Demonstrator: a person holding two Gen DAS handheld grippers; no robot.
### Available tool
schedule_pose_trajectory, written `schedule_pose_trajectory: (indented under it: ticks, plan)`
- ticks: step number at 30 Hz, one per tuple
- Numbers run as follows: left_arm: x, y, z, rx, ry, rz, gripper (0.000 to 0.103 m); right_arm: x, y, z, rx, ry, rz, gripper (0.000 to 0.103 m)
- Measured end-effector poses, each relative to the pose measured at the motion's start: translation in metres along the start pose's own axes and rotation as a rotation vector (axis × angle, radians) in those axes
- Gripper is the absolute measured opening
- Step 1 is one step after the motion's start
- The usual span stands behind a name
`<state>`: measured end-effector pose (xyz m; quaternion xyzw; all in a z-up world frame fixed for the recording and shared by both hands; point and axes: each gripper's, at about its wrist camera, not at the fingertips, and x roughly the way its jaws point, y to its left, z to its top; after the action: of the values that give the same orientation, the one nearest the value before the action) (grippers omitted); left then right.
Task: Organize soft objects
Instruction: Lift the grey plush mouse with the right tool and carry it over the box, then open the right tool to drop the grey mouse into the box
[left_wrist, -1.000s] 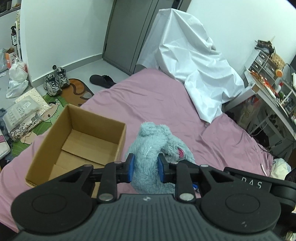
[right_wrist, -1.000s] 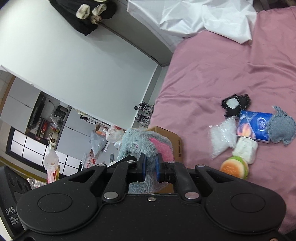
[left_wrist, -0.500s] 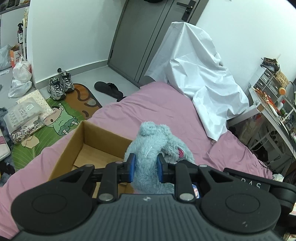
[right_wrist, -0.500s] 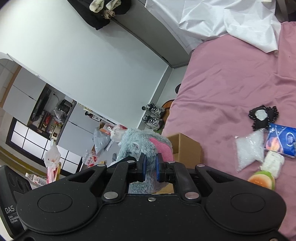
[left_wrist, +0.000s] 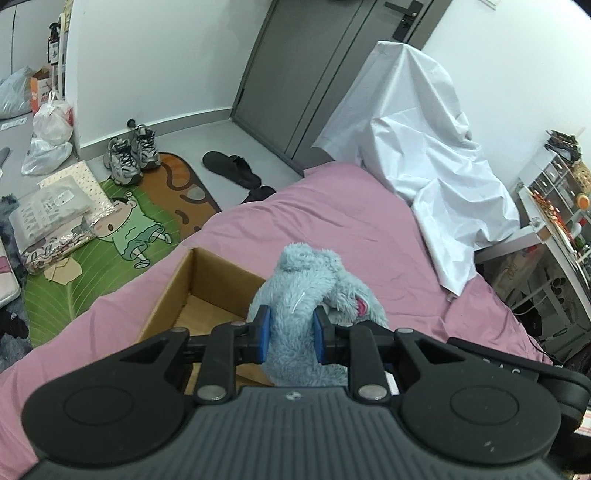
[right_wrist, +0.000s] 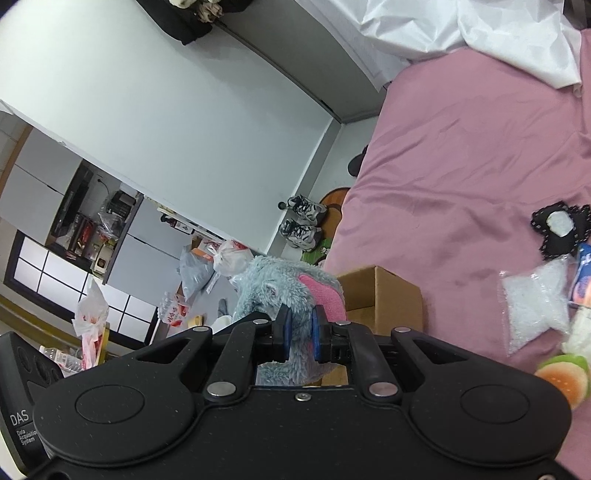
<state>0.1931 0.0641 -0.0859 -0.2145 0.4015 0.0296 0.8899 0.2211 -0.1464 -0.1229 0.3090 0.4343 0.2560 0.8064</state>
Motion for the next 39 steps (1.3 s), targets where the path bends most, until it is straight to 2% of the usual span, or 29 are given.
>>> schedule_pose_trajectory:
  ticks: [7,9,16,23,31,34,36,37,39]
  plan:
    - [0.022,0.029,-0.001,-0.03,0.042,0.054,0.021,0.03,0.0,-0.006,0.003,0.065,-0.013,0.018]
    - [0.028,0.036,-0.001,-0.031,0.049,0.08,0.021,0.038,-0.002,-0.009,0.008,0.085,-0.029,0.027]
    - [0.049,0.05,-0.002,-0.043,0.079,0.124,0.021,0.042,-0.008,-0.012,0.021,0.099,-0.056,0.027]
    - [0.062,0.046,-0.003,-0.023,0.102,0.153,0.023,0.032,-0.008,-0.011,0.024,0.088,-0.064,0.027]
    - [0.053,0.04,0.0,0.007,0.105,0.193,0.029,0.026,-0.008,-0.011,0.03,0.097,-0.059,0.028]
    - [0.041,0.035,0.001,0.015,0.093,0.21,0.04,0.019,-0.005,-0.011,0.022,0.091,-0.058,0.029]
    - [0.034,0.033,0.002,0.017,0.089,0.222,0.054,0.013,-0.002,-0.011,0.013,0.084,-0.058,0.033]
    - [0.029,0.032,0.001,0.02,0.085,0.23,0.057,0.01,-0.001,-0.011,0.008,0.079,-0.057,0.034]
    - [0.021,0.031,0.002,0.03,0.08,0.243,0.069,0.006,0.001,-0.012,-0.006,0.075,-0.056,0.037]
